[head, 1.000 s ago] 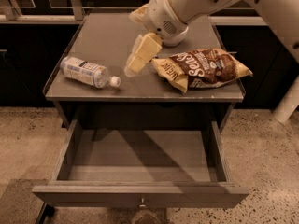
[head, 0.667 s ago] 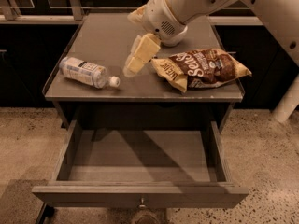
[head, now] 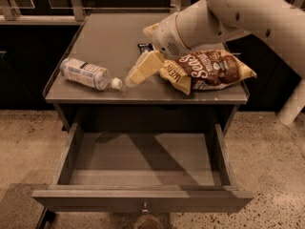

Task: Place blue plastic bottle into top drawer

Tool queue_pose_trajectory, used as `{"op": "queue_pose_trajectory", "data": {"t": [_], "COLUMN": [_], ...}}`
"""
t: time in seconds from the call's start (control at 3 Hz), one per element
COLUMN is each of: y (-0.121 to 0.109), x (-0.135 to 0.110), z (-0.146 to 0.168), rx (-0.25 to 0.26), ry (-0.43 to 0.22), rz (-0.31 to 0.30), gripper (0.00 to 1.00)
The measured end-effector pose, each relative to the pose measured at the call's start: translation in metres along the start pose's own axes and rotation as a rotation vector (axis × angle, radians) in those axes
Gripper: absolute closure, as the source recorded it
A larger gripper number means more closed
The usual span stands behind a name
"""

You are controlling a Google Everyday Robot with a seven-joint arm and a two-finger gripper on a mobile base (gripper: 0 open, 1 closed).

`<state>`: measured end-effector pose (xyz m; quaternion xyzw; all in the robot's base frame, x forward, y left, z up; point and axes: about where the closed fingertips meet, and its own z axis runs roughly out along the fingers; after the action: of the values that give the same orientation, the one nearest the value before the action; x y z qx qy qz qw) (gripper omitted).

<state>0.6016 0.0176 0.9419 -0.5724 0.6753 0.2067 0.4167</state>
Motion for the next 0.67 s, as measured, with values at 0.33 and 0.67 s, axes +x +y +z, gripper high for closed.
{"op": "queue_pose_trajectory", "data": {"t": [0.33, 0.67], "y": [-0.018, -0.032], "x": [0.008, 0.001], "z": [0.021, 0.042], "rx": [0.016, 0.010], "ry": [-0.030, -0.062], "rz": [0.052, 0.066], "gripper": [0.00, 0.00]}}
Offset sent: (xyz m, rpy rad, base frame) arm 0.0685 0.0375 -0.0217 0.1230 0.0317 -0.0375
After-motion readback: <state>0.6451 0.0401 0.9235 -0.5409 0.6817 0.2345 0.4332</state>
